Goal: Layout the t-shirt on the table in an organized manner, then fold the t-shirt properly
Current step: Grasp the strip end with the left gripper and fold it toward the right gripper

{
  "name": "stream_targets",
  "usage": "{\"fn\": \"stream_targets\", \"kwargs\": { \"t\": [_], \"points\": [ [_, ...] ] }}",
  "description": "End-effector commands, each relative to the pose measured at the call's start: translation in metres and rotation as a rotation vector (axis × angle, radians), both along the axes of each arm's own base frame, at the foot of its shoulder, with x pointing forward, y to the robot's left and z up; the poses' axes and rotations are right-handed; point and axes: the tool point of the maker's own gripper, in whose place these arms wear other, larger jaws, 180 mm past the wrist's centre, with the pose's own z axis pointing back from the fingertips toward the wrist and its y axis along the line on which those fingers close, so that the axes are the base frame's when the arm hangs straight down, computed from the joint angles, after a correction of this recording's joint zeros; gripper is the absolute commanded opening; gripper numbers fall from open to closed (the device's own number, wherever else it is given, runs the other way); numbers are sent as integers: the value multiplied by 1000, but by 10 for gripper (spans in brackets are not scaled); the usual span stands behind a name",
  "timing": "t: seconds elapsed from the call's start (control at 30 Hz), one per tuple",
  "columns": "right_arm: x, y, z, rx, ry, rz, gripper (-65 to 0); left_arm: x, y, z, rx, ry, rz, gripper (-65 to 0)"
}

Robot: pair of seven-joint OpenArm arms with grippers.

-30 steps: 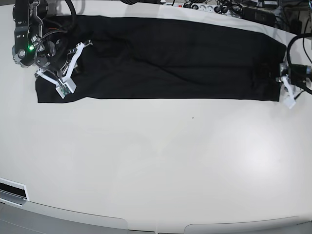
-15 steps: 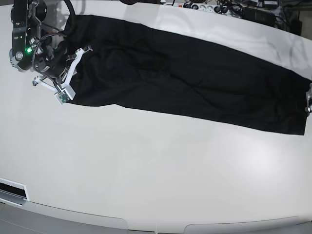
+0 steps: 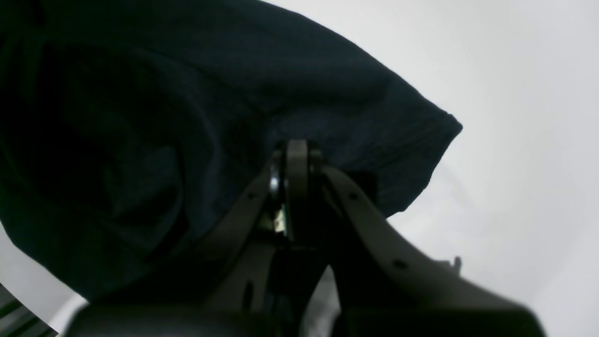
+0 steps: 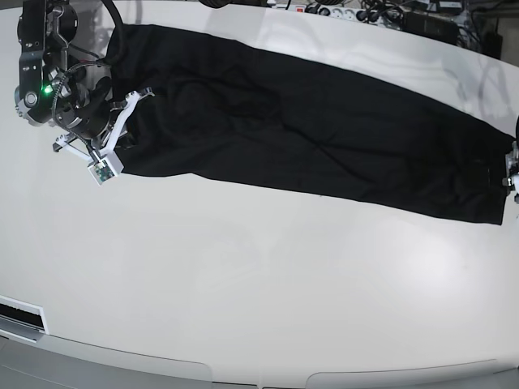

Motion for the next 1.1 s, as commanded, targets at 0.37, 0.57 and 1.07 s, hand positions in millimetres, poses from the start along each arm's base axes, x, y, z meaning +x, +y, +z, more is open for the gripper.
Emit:
{"fn": "stream_targets", "kwargs": {
  "t": [0.37,0.57,1.07],
  "points": [
    [9,0,11,8,-46,2,-650,7,-67,23,-2,-156,-256,-650],
    [9,0,11,8,-47,2,-650,-25,-115,16,-36,-175,-408,-650],
    [9,0,11,7,-45,3,-650,-37,-192,13,-194,-236,-477,-650]
  ]
}}
